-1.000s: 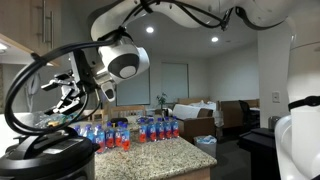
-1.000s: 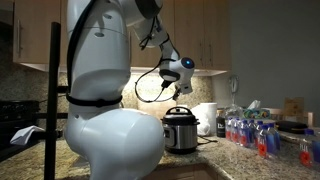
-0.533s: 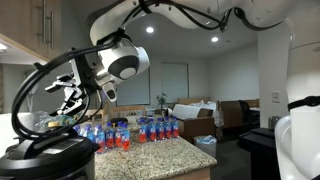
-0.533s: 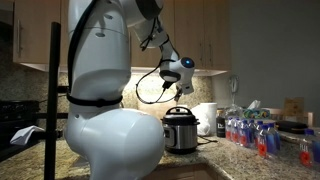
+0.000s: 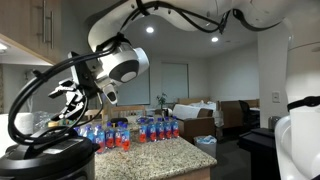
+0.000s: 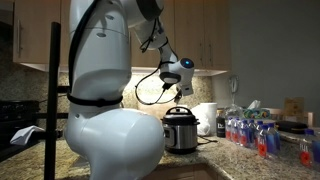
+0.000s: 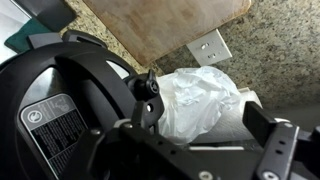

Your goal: Uncover the cooker and put the lid on the counter

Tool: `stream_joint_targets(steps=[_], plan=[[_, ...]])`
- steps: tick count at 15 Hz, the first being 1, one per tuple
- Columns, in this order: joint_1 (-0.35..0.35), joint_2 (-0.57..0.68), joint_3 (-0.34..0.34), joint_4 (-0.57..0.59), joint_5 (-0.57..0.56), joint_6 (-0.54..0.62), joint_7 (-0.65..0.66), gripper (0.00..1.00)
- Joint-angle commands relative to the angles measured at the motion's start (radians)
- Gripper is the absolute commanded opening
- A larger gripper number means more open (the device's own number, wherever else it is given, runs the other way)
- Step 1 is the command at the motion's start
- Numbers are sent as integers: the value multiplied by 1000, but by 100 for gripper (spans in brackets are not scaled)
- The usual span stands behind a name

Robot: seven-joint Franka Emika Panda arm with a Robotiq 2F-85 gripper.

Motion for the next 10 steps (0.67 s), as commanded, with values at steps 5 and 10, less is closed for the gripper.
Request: stream_joint_targets(steps=[5, 10], plan=[[7, -3, 26, -17, -26, 133, 133, 100], [3, 7, 20, -2, -6, 97, 105, 100]])
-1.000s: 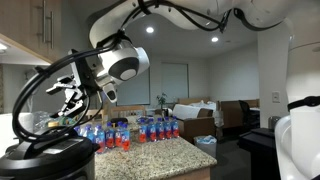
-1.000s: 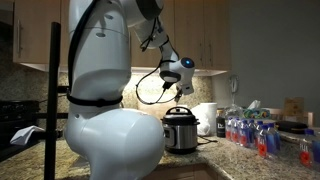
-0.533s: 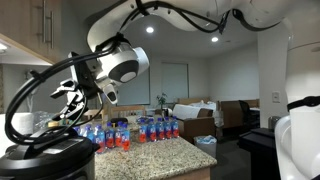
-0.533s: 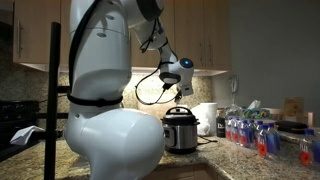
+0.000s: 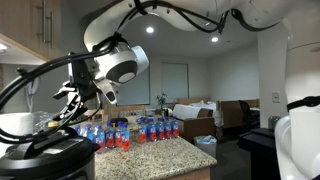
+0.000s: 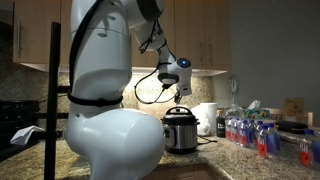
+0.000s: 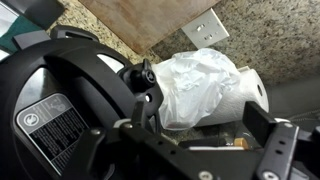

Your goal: Uncover the cooker and put the lid on the counter

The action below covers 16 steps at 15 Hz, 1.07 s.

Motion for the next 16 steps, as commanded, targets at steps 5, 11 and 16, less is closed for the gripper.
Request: stream_joint_targets(steps=[5, 11, 16], plan=[[-7, 21, -13, 30, -6, -2, -16, 100], [-13, -94, -22, -32, -124, -11, 117, 100], [-49, -146, -21, -95, -418, -111, 472, 100]])
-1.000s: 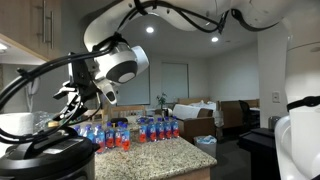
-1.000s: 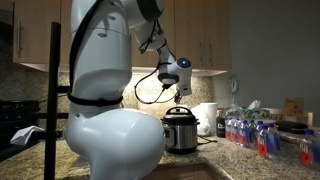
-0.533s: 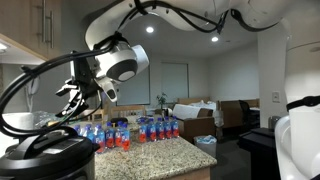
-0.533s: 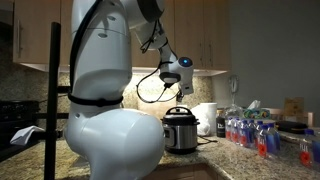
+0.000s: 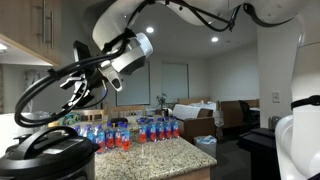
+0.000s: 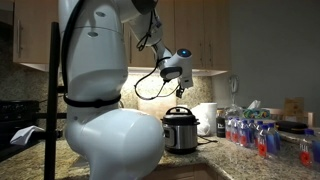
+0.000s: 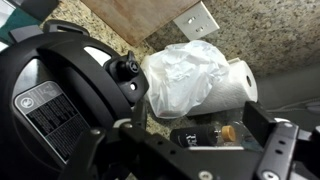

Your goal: Uncover the cooker and put the lid on the counter

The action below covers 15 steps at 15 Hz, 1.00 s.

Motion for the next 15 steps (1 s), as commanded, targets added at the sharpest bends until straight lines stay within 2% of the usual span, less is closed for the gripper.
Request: stream_joint_targets(steps=[1, 4, 8, 15], plan=[[-42, -72, 1, -59, -165, -123, 233, 100], [-66, -94, -9, -44, -271, -261, 374, 100], [-78, -122, -33, -19, -340, -418, 470, 100], [-88, -144, -51, 13, -387, -554, 543, 100]])
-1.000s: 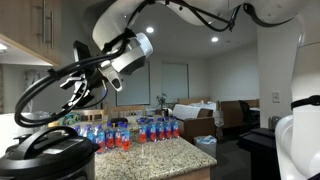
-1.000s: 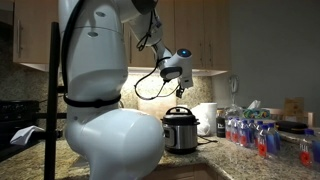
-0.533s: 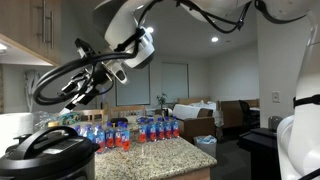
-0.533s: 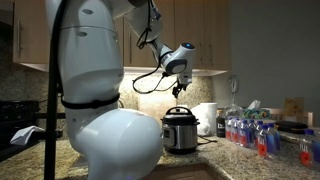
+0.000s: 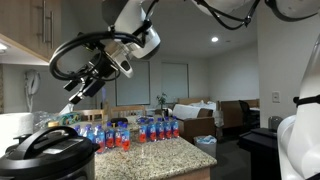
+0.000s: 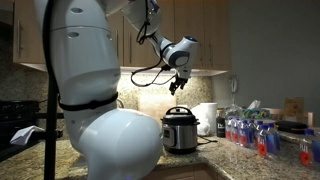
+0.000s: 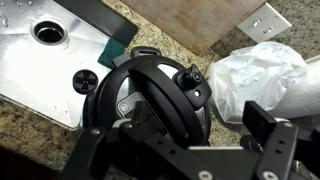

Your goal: Uncover the cooker and put the lid on the counter

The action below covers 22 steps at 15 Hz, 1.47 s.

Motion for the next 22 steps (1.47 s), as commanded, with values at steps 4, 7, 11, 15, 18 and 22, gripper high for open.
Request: stream_joint_targets(steps=[4, 7, 11, 15, 18, 22], plan=[[-5, -3, 0, 15, 26, -19, 18, 100], [-5, -3, 0, 18, 35, -18, 18, 100], [-5, -3, 0, 18, 35, -18, 18, 100], [-5, -3, 0, 18, 35, -18, 18, 100], [-14, -7, 6, 14, 4, -29, 66, 100], [-16, -7, 11, 11, -5, -7, 73, 100]])
